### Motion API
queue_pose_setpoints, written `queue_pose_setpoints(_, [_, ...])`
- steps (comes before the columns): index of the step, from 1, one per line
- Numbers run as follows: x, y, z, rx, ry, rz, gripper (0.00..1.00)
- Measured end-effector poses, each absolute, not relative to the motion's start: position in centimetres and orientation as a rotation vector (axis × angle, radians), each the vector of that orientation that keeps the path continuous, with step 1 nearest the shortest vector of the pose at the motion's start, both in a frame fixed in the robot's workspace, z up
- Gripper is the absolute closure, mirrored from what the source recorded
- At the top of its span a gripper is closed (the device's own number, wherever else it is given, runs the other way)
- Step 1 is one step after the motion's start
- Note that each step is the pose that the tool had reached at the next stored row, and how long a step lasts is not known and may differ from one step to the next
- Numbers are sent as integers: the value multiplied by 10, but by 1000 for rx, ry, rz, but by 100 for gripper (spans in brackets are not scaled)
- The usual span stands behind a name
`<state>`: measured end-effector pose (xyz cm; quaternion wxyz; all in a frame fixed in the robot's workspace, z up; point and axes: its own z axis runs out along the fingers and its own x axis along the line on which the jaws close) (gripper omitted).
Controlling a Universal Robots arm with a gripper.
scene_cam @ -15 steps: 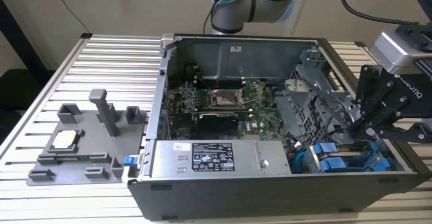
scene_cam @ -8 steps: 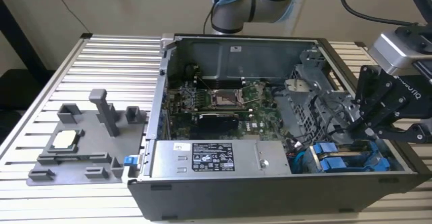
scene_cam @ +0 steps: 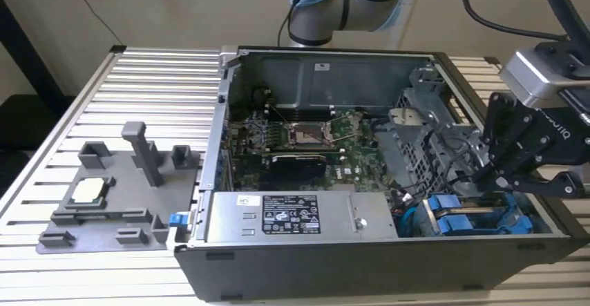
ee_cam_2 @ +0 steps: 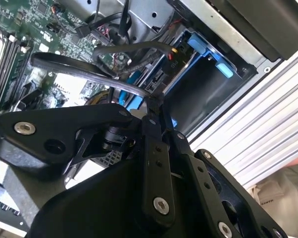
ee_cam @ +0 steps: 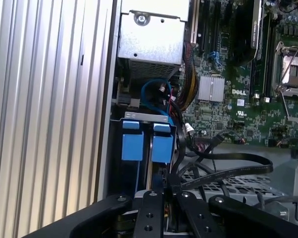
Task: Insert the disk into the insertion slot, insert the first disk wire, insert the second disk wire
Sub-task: 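Insert the second disk wire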
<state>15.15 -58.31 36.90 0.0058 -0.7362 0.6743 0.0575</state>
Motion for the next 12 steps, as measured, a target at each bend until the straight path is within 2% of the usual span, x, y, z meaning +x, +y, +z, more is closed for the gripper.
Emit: queue_pose_setpoints(12, [152,-583,358,-2299,2105,189,84])
